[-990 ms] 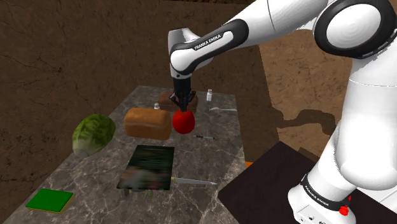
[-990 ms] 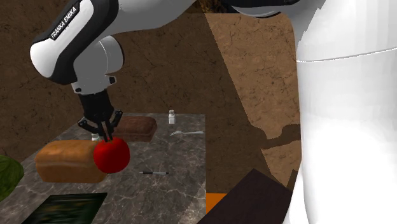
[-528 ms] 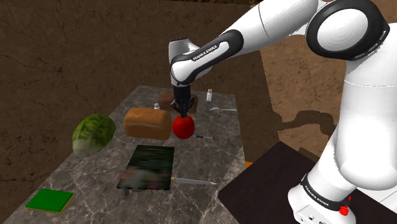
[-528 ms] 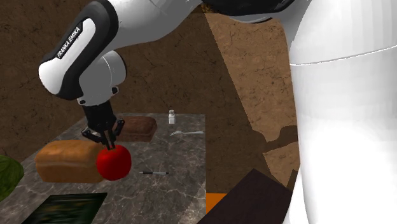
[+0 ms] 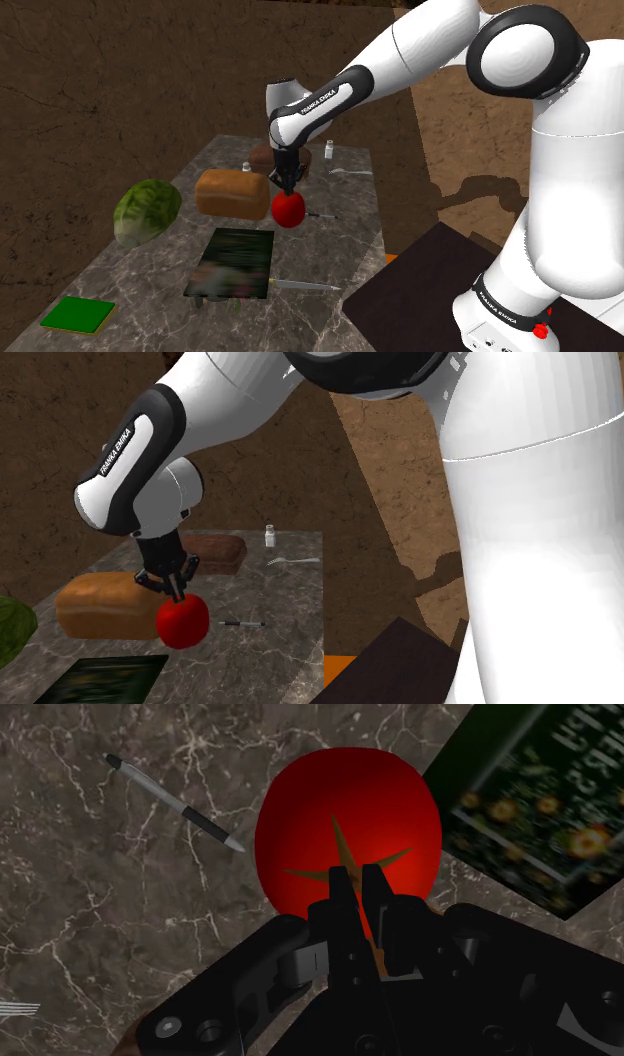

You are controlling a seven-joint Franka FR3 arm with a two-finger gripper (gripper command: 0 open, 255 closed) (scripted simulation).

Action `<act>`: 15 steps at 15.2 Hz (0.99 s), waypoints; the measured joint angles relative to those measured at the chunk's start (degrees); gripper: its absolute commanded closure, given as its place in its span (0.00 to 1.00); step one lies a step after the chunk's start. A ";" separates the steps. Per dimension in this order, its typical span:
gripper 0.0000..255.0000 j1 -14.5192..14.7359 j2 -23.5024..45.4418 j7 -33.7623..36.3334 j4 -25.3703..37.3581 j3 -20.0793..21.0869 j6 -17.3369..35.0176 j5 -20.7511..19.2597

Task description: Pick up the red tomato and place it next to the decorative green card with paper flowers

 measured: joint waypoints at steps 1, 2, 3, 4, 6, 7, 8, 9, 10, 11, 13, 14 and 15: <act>1.00 0.01 0.50 0.02 -0.07 -0.02 0.56 -0.03; 1.00 0.01 1.06 0.02 -0.25 -0.04 1.31 -0.06; 1.00 0.00 1.56 0.00 -0.33 -0.06 1.89 -0.08; 1.00 0.01 1.85 0.03 -0.72 -0.07 2.55 -0.10; 1.00 0.06 2.30 0.09 -0.72 -0.06 3.00 -0.13; 1.00 0.06 2.35 0.09 -0.71 -0.06 3.06 -0.13; 1.00 0.05 2.38 0.09 -0.72 -0.07 3.10 -0.13; 1.00 0.05 2.40 0.09 -0.71 -0.07 3.12 -0.13; 1.00 0.05 2.41 0.08 -0.71 -0.07 3.14 -0.13; 1.00 0.05 2.41 0.08 -0.71 -0.07 3.14 -0.13; 0.00 0.04 2.40 0.08 -0.72 -0.07 3.15 -0.13; 0.00 0.04 2.40 0.07 -0.71 -0.07 3.15 -0.13; 0.00 0.04 2.40 0.07 -0.71 -0.07 3.15 -0.13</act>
